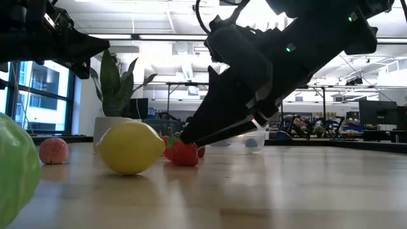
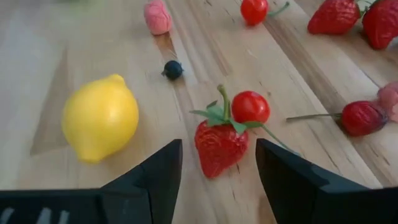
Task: Pick and placing Produce into tupperware
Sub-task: Put the bottom right strawberry into the transparent bin, then put the bottom cherry into the transparent bin
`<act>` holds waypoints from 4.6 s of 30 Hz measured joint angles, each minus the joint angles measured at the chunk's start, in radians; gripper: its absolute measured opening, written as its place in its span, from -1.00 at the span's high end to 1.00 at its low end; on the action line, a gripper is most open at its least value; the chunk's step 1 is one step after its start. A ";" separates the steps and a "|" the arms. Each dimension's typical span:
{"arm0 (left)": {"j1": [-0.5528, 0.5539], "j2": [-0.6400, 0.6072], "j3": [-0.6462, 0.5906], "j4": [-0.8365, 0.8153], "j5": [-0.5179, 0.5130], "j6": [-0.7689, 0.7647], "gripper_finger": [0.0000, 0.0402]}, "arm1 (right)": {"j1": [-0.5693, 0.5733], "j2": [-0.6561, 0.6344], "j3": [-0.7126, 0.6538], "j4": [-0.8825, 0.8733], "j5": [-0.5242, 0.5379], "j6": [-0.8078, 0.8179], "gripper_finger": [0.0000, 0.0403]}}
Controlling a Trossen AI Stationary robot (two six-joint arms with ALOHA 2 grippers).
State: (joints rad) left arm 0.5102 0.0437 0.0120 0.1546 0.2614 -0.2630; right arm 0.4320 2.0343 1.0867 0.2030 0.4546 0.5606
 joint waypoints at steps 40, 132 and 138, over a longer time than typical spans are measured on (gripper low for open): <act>0.000 0.000 0.000 0.000 0.000 0.000 0.99 | -0.053 0.049 0.000 0.094 -0.091 -0.098 0.23; 0.000 0.000 0.000 0.000 0.000 0.000 0.99 | -0.306 -0.390 -0.022 -0.376 -0.138 -0.412 0.08; 0.000 0.000 0.000 0.000 0.000 0.000 0.99 | -0.175 -0.283 -0.118 -0.073 -0.113 -0.347 0.08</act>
State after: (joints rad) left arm 0.5102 0.0433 0.0120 0.1547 0.2612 -0.2633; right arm 0.2575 1.7512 0.9690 0.1304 0.3416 0.2137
